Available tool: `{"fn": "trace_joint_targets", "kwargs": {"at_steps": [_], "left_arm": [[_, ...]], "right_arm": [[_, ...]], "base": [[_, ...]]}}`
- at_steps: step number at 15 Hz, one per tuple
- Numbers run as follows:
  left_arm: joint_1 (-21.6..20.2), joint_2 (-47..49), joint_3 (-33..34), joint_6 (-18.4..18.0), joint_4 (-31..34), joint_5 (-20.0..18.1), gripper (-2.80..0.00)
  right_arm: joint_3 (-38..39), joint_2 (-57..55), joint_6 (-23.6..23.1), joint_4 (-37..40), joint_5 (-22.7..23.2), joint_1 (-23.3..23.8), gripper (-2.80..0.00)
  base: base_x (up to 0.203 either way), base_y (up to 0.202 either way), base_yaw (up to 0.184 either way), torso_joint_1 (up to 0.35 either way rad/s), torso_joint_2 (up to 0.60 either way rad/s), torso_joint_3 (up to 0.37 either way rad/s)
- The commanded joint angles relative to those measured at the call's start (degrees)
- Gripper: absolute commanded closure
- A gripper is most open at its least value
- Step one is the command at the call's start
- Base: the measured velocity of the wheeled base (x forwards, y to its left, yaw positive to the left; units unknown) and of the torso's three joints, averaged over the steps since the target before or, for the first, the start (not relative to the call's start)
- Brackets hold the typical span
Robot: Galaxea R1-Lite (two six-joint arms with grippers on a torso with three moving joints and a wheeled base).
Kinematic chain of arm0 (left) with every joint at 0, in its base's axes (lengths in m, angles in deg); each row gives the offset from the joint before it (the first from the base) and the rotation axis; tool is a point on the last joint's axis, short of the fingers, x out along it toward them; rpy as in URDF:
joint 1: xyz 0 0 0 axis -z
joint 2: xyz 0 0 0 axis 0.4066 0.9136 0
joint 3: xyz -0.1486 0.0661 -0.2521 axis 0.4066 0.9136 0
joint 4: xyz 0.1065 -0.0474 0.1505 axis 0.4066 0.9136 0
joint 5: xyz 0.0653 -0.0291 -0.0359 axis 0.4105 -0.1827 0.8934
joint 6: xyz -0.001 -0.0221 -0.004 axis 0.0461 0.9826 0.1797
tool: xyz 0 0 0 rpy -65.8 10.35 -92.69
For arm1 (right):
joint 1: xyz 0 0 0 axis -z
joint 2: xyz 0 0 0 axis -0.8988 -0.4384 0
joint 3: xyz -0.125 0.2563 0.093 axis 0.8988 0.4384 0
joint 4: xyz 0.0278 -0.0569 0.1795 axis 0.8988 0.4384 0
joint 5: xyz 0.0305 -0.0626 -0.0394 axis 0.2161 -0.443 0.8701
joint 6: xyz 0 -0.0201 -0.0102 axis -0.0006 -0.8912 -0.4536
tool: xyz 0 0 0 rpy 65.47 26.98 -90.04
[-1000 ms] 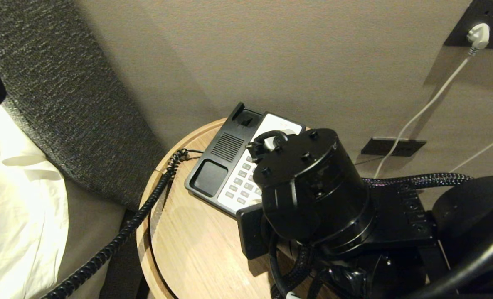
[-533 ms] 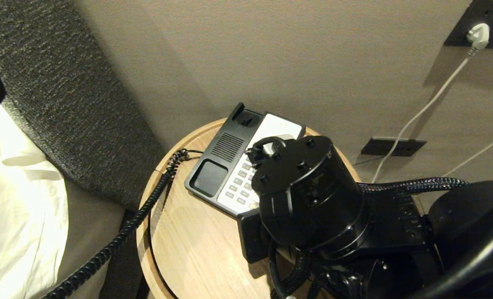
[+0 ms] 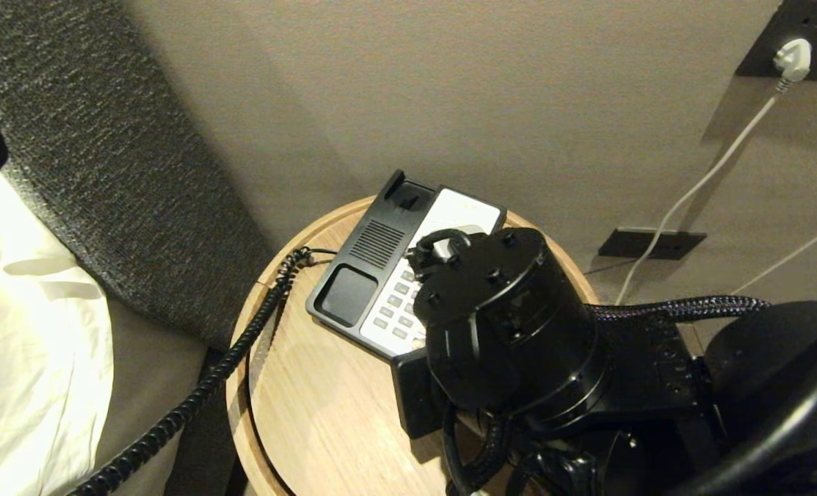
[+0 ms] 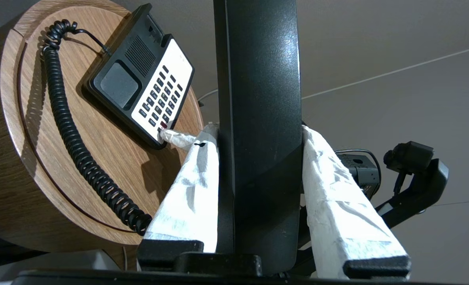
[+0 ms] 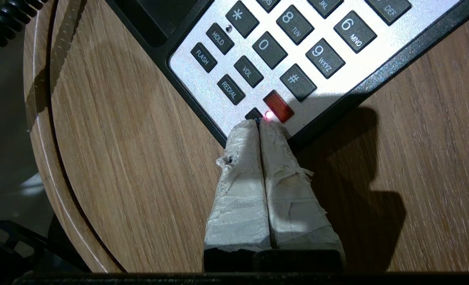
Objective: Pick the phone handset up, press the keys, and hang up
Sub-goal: Dial the number, then put the handset back
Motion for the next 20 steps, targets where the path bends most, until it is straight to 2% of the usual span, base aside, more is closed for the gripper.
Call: {"fn": "trace_joint_targets", "kwargs": {"at_steps": [1, 11, 13, 14, 15, 18, 20], "left_arm": [[0.00, -0.01, 0.08, 0.25, -0.02, -0.09, 0.00], [0.00, 0.11, 0.08, 0.25, 0.06, 0.00, 0.00], [0.00, 0.61, 0.22, -0.12, 0.47, 0.12, 0.00], [0.00, 0.94, 0.91, -1.62, 0.15, 0.09, 0.00], [0.00, 1.49, 1.38, -4.70, 0.11, 0.02, 0.00], [0.00, 1.24, 3.30, -17.86, 1.26, -0.10, 0.00], [0.01, 5.80, 2.89, -24.31, 1.31, -0.18, 0.00]], "right_arm": [[-0.10, 0.48, 0.24, -0.09, -0.17, -0.04, 0.00], [0.26, 2.22, 0.68, 0.15, -0.58, -0.04, 0.00], [0.63, 4.68, 0.74, 0.49, -1.97, -0.02, 0.00], [1.16, 6.42, 0.76, 0.70, -2.26, 0.00, 0.00], [2.39, 8.58, 0.77, 0.89, -2.37, -0.01, 0.00], [6.19, 16.17, 0.77, 1.28, -2.62, 0.00, 0.00], [9.60, 21.58, 0.72, 1.91, -2.69, 0.03, 0.00]], "base": [[0.000, 0.000, 0.000, 0.000, 0.00, 0.000], [0.000, 0.000, 0.000, 0.000, 0.00, 0.000], [0.000, 0.000, 0.000, 0.000, 0.00, 0.000], [0.000, 0.000, 0.000, 0.000, 0.00, 0.000], [0.000, 0.000, 0.000, 0.000, 0.00, 0.000], [0.000, 0.000, 0.000, 0.000, 0.00, 0.000], [0.000, 0.000, 0.000, 0.000, 0.00, 0.000]]}}
